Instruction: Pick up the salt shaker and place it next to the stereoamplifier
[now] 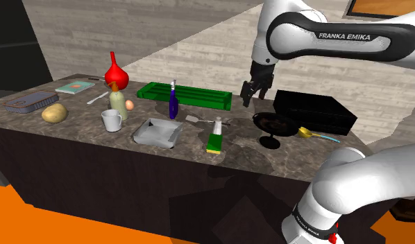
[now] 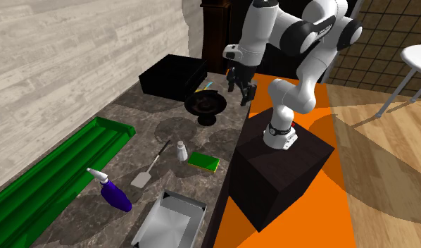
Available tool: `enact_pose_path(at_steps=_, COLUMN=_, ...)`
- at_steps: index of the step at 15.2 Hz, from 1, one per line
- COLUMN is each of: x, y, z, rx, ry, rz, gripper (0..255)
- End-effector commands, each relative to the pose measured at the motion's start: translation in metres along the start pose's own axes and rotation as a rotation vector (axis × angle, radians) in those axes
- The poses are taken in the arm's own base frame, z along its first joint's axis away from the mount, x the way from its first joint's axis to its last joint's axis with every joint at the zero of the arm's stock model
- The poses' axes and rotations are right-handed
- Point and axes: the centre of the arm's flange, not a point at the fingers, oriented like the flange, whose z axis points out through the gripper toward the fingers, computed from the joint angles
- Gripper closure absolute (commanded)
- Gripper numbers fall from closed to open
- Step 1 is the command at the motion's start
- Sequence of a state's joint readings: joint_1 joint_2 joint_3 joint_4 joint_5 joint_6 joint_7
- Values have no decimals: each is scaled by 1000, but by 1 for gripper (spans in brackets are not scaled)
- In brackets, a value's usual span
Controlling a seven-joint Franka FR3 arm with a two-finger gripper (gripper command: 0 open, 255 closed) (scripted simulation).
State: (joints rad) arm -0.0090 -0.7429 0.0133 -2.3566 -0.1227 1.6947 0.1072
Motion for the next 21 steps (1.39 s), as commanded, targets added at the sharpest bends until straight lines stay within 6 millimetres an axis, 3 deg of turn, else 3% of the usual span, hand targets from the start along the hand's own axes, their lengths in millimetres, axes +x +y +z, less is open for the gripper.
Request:
enact_pose_path(at_steps=1, x=0, y=0, z=0, rx=0, ry=0, rz=0, gripper=0)
enact_pose_path(at_steps=21, x=135, y=51, z=208, rx=66, ry=174, rz=-106, gripper=0)
